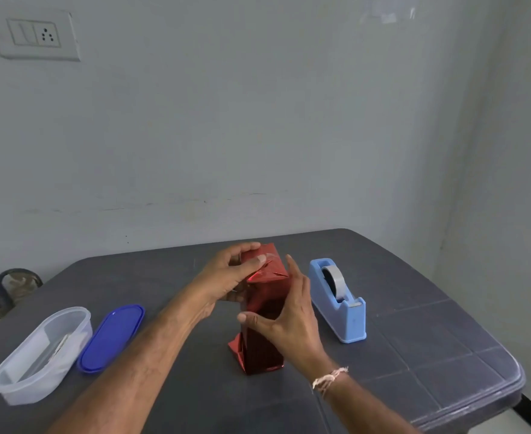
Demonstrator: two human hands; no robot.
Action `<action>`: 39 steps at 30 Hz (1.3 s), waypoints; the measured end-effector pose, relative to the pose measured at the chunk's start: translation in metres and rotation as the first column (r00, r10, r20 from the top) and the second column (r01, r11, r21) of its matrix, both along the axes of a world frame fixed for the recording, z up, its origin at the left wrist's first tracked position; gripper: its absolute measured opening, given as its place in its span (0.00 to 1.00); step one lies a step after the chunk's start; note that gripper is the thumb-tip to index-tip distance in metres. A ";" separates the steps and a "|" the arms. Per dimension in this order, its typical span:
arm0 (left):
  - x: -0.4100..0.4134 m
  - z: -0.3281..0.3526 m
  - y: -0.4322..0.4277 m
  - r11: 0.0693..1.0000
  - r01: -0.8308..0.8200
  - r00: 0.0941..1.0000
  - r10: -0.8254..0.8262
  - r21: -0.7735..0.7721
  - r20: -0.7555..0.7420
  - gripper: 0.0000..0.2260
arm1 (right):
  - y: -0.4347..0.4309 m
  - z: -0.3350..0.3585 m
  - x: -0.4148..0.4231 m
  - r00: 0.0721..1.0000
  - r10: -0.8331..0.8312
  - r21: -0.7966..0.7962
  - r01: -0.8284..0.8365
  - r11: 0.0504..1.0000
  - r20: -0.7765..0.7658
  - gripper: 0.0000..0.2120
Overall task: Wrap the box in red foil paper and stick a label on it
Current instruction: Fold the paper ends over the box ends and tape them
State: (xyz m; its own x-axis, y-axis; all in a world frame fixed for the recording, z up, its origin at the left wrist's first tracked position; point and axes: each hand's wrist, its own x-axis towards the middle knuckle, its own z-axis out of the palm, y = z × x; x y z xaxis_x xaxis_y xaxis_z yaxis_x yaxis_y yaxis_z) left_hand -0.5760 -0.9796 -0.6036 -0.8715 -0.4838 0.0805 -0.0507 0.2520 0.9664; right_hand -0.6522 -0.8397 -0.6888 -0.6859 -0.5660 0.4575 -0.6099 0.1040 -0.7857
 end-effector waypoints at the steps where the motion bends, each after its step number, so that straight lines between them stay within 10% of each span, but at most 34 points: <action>1: 0.000 0.002 0.003 1.000 -0.001 1.000 0.001 -0.021 0.003 0.17 | -0.001 -0.002 0.001 0.999 -0.031 -0.020 0.031 0.999 0.013 0.62; 11: -0.005 -0.041 -0.015 0.983 -0.146 0.986 0.136 -0.107 -0.098 0.15 | 0.017 -0.012 -0.043 0.960 0.159 -0.224 -0.107 0.969 0.230 0.35; 26: -0.001 -0.108 -0.007 0.995 -0.101 0.995 0.101 -0.008 0.010 0.10 | 0.026 -0.052 -0.052 0.895 0.211 -0.041 -0.213 0.976 0.392 0.48; 31: -0.002 -0.095 -0.010 0.972 -0.233 0.969 0.234 0.025 -0.074 0.13 | 0.016 -0.038 -0.053 0.877 0.166 -0.082 -0.145 0.986 0.450 0.30; 39: 0.012 -0.079 -0.015 0.965 -0.162 0.984 0.173 0.208 -0.033 0.07 | 0.018 -0.014 -0.052 0.864 0.124 0.036 -0.161 0.986 0.487 0.30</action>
